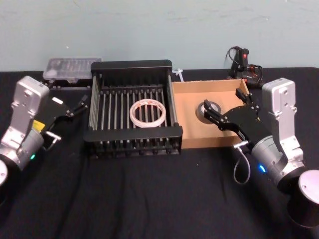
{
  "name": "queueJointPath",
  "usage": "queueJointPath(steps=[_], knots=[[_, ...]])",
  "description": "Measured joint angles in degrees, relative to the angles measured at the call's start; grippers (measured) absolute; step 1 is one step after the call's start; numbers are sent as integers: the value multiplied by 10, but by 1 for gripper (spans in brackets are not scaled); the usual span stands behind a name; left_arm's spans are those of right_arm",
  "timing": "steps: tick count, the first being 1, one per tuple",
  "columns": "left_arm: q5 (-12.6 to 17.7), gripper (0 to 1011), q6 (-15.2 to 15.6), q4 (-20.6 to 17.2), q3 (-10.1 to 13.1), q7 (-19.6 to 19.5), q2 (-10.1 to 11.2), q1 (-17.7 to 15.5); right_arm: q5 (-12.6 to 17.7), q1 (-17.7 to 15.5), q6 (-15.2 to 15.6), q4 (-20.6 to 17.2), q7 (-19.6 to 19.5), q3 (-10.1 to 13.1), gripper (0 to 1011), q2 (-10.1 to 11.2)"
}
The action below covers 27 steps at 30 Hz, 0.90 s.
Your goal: Pick up the white tape and place it into the black box , Pick up the silver tape and place it into the brown box.
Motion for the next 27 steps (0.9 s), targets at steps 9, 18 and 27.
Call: queueJointPath(steps=[9, 18, 27], knots=[[0, 1001, 0, 0, 0, 0, 0, 0, 2, 0, 1, 0, 1, 0, 1000, 0], [0, 1002, 0, 0, 0, 0, 0, 0, 2, 0, 1, 1, 1, 0, 1000, 0], [0, 1001, 0, 0, 0, 0, 0, 0, 2, 0, 1, 1, 0, -1, 1000, 0]])
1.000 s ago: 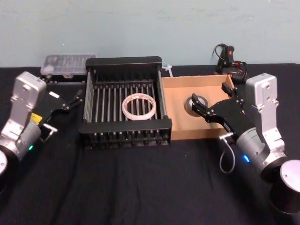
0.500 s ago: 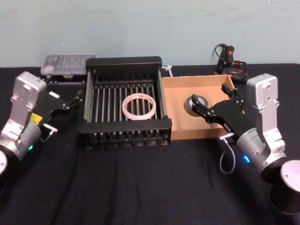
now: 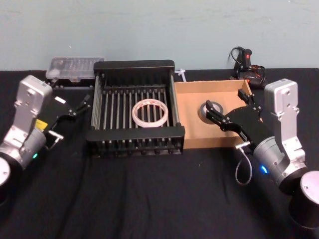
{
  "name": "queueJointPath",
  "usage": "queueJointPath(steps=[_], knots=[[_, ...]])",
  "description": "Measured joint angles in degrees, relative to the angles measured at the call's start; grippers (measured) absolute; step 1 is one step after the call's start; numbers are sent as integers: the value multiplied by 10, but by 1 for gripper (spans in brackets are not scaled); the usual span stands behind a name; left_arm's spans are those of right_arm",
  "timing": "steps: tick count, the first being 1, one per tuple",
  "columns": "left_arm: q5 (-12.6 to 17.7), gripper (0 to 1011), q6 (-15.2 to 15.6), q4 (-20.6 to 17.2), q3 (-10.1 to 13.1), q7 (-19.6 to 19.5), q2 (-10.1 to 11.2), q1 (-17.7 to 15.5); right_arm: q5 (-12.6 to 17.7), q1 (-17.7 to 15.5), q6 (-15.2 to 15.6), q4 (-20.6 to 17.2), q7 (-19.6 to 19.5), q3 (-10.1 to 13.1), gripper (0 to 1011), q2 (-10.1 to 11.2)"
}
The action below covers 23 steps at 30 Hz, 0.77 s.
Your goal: Pick up the white tape and place it into the black box , Pick up the silver tape and place it into the brown box.
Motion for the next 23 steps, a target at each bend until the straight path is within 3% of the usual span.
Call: queueJointPath(steps=[23], knots=[[0, 1001, 0, 0, 0, 0, 0, 0, -1, 0, 0, 0, 0, 0, 1000, 0]])
